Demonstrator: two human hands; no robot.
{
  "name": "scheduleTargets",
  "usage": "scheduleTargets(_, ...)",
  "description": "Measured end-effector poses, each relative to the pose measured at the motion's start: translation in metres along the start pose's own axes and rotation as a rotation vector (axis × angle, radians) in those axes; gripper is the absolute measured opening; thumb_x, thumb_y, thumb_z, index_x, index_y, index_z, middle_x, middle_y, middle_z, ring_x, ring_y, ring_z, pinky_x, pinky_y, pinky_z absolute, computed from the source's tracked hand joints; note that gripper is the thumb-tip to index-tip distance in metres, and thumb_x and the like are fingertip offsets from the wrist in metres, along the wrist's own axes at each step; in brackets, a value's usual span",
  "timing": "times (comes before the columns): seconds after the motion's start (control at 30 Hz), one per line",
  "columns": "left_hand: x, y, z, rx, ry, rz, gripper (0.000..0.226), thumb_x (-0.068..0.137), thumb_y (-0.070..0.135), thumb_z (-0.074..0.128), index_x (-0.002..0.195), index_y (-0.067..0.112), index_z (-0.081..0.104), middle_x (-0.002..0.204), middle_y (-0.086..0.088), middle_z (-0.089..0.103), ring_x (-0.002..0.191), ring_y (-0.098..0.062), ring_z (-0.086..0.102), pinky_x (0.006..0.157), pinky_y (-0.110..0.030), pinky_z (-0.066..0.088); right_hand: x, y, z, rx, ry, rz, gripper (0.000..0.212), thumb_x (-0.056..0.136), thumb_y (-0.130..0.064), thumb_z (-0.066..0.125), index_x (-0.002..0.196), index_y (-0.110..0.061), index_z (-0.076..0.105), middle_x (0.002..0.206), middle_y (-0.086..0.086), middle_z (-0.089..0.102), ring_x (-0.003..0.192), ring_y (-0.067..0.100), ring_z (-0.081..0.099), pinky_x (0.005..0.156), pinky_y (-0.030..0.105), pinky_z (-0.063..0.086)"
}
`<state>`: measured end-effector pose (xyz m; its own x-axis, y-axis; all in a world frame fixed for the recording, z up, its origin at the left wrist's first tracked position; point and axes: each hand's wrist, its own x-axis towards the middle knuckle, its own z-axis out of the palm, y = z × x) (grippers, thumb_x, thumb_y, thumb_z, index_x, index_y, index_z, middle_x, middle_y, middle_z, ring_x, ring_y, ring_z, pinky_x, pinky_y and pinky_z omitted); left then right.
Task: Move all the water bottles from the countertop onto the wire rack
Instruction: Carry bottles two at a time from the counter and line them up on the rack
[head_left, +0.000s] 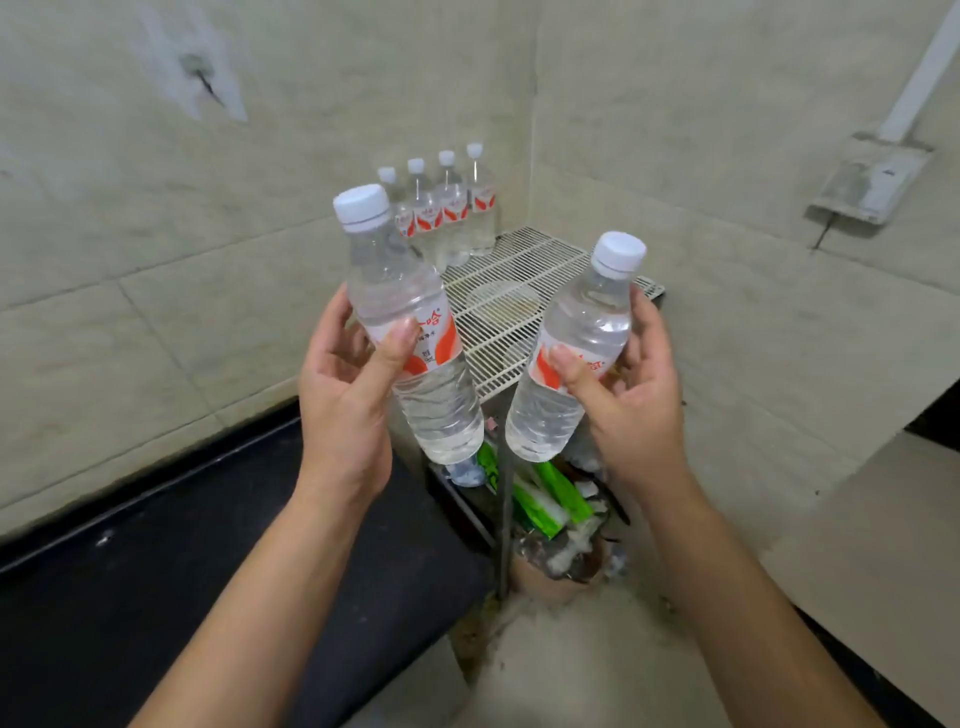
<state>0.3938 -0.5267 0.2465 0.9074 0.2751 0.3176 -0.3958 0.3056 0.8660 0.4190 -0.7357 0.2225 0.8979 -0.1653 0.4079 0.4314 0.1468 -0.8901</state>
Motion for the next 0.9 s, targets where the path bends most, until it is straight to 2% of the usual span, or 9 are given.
scheduleTargets(0.07, 0.016, -0.015, 0.016, 0.026, 0.010, 0.004, 0.068, 0.083, 0.020, 0.076, 0.143, 0.004, 0.048, 0.133, -0.024, 0.061, 0.127, -0.049, 0.053, 0.100, -0.074, 0.040, 0.023, 0.007, -0.011, 0.017, 0.010, -0.008, 0.073, 0.082, -0.018, 0.080, 0.146, -0.025, 0.044, 0.138, 0.007, 0.063, 0.125, 0.022, 0.062, 0.102, 0.036, 0.052)
scheduleTargets(0.13, 0.035, -0.034, 0.028, 0.021, 0.025, 0.003, 0.068, 0.081, 0.021, 0.075, 0.142, 0.005, 0.050, 0.135, -0.023, 0.061, 0.128, -0.051, 0.051, 0.101, -0.074, 0.039, 0.049, 0.019, -0.020, 0.017, 0.025, -0.001, 0.073, 0.084, -0.012, 0.078, 0.147, -0.022, 0.043, 0.137, 0.005, 0.064, 0.125, 0.021, 0.063, 0.103, 0.037, 0.052)
scheduleTargets(0.23, 0.072, -0.063, 0.046, -0.009, 0.042, -0.020, 0.073, 0.078, 0.023, 0.081, 0.141, 0.003, 0.051, 0.131, -0.017, 0.065, 0.125, -0.041, 0.058, 0.105, -0.061, 0.046, 0.093, 0.039, -0.029, 0.006, 0.033, 0.014, 0.070, 0.085, -0.009, 0.077, 0.144, -0.029, 0.044, 0.134, 0.001, 0.066, 0.122, 0.017, 0.065, 0.102, 0.038, 0.053)
scheduleTargets(0.33, 0.115, -0.092, 0.067, -0.032, 0.071, -0.010, 0.074, 0.075, 0.023, 0.082, 0.139, 0.000, 0.052, 0.120, -0.008, 0.070, 0.114, -0.027, 0.065, 0.099, -0.044, 0.054, 0.145, 0.060, -0.033, -0.031, 0.011, 0.032, 0.074, 0.087, -0.003, 0.076, 0.150, -0.016, 0.041, 0.130, 0.003, 0.068, 0.118, 0.017, 0.067, 0.097, 0.033, 0.055)
scheduleTargets(0.43, 0.162, -0.117, 0.081, -0.015, 0.103, 0.006, 0.081, 0.071, 0.032, 0.087, 0.137, 0.000, 0.053, 0.118, -0.010, 0.070, 0.110, -0.024, 0.067, 0.096, -0.040, 0.054, 0.199, 0.073, -0.033, -0.082, -0.043, 0.054, 0.078, 0.086, -0.003, 0.076, 0.152, -0.017, 0.038, 0.132, 0.002, 0.067, 0.117, 0.012, 0.067, 0.097, 0.031, 0.055)
scheduleTargets(0.53, 0.205, -0.136, 0.089, 0.063, 0.103, 0.029, 0.071, 0.077, 0.027, 0.082, 0.138, 0.007, 0.054, 0.126, -0.009, 0.069, 0.113, -0.021, 0.068, 0.093, -0.033, 0.055, 0.249, 0.088, -0.032, -0.148, -0.101, 0.053, 0.081, 0.085, -0.010, 0.080, 0.151, -0.029, 0.036, 0.135, -0.002, 0.065, 0.119, 0.010, 0.066, 0.099, 0.031, 0.054)
scheduleTargets(0.7, 0.253, -0.162, 0.088, 0.267, 0.041, 0.018, 0.071, 0.080, 0.036, 0.080, 0.144, 0.019, 0.051, 0.135, -0.002, 0.065, 0.122, -0.021, 0.064, 0.099, -0.042, 0.053, 0.311, 0.127, -0.017, -0.193, -0.191, 0.095, 0.085, 0.083, -0.015, 0.082, 0.153, -0.026, 0.036, 0.142, -0.005, 0.058, 0.121, 0.000, 0.061, 0.096, 0.018, 0.052)
scheduleTargets(0.8, 0.272, -0.181, 0.078, 0.300, 0.065, -0.026, 0.056, 0.086, 0.030, 0.074, 0.139, 0.024, 0.054, 0.131, 0.002, 0.067, 0.120, -0.017, 0.065, 0.100, -0.041, 0.053, 0.343, 0.160, -0.003, -0.212, -0.264, 0.112, 0.080, 0.080, -0.019, 0.085, 0.149, -0.020, 0.043, 0.136, -0.007, 0.062, 0.120, 0.004, 0.063, 0.103, 0.033, 0.053)
scheduleTargets(0.9, 0.291, -0.198, 0.067, 0.331, 0.168, -0.076, 0.061, 0.084, 0.035, 0.071, 0.141, 0.028, 0.052, 0.132, 0.005, 0.066, 0.120, -0.015, 0.065, 0.095, -0.037, 0.057, 0.371, 0.190, 0.016, -0.174, -0.376, 0.153, 0.074, 0.079, -0.015, 0.085, 0.143, -0.019, 0.047, 0.134, 0.000, 0.064, 0.122, 0.013, 0.064, 0.107, 0.043, 0.051)
